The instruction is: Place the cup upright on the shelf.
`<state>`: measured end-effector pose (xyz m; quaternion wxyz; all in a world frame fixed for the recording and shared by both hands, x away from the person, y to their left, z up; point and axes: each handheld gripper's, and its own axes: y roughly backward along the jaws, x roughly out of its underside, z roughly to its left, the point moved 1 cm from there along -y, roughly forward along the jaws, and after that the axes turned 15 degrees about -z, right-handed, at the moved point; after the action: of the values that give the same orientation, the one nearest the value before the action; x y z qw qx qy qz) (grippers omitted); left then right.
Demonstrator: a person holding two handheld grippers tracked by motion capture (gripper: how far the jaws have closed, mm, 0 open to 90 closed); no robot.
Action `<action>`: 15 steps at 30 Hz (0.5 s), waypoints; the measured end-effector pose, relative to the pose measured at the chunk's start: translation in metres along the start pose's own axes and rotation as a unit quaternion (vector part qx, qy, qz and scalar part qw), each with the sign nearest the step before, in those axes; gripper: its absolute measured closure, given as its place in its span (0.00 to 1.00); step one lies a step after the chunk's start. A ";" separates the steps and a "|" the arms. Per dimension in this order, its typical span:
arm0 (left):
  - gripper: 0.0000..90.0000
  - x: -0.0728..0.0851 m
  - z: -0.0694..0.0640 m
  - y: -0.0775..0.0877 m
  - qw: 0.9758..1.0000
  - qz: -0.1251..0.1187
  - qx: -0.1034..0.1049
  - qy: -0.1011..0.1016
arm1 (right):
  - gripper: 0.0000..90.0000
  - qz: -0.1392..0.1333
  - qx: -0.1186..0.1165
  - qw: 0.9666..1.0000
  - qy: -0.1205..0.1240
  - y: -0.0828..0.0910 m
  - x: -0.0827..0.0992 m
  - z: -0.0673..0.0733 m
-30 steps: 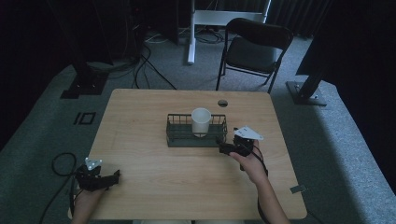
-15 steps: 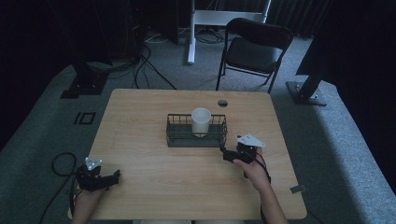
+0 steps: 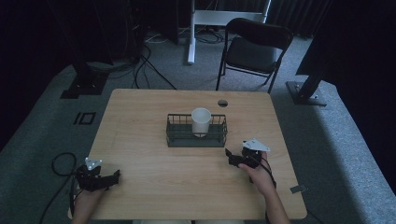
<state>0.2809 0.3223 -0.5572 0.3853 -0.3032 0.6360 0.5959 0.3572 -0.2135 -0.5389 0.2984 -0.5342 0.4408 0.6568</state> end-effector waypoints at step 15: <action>0.01 0.000 0.000 0.000 1.000 0.000 0.000 0.000 | 0.13 0.021 0.035 0.999 -0.009 0.013 0.016 -0.021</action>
<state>0.2809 0.3223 -0.5572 0.3856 -0.3032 0.6359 0.5958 0.3509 -0.2391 -0.5515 0.3071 -0.5083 0.4720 0.6515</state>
